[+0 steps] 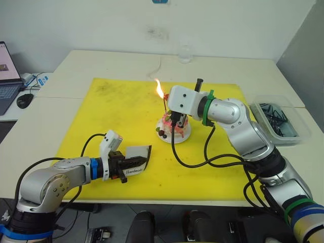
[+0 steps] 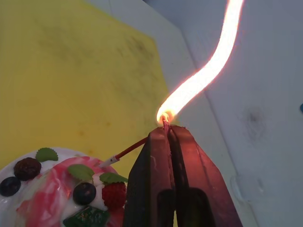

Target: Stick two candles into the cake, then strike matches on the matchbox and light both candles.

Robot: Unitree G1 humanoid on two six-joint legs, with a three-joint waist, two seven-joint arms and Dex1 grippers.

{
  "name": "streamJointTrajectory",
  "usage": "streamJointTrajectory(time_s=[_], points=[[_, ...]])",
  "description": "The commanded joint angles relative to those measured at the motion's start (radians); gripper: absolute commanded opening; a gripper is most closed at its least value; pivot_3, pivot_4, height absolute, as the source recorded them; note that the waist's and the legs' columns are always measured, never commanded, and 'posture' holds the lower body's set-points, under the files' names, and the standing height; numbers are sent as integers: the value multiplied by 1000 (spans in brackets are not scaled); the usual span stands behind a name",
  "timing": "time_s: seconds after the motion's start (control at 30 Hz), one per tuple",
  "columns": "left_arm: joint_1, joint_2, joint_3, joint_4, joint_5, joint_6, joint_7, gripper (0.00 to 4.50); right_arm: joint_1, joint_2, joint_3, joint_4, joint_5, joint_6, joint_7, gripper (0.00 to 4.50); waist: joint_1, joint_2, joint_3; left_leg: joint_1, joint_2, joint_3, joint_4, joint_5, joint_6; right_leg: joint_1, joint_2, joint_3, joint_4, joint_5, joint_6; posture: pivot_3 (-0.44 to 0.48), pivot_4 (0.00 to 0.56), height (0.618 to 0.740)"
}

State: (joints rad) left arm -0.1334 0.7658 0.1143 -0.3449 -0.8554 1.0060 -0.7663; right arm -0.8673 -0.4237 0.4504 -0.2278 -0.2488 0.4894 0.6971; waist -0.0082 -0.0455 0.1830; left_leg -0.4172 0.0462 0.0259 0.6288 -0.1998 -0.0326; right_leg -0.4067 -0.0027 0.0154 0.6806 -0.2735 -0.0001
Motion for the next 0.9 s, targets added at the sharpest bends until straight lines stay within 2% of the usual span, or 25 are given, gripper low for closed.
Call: streamJointTrajectory(time_s=[0.03,0.43,0.9], points=[[-14,-13,-13,-19,-1,-1,-3,0,-28,-2,-16,-17,-19,-16,7,23,4,0,0,0,0,0,0,0,0,0,0,0,0,0,0,0,150,740],[12,-8,-3,-40,-1,-3,-8,0,-43,30,-70,-104,23,72,35,23,6,0,0,0,0,0,0,0,0,0,0,0,0,0,0,0,150,740],[-14,-15,-17,-25,3,-1,-12,0,-32,-29,-50,-34,-7,28,56,23,6,0,0,0,0,0,0,0,0,0,0,0,0,0,0,0,150,740]])
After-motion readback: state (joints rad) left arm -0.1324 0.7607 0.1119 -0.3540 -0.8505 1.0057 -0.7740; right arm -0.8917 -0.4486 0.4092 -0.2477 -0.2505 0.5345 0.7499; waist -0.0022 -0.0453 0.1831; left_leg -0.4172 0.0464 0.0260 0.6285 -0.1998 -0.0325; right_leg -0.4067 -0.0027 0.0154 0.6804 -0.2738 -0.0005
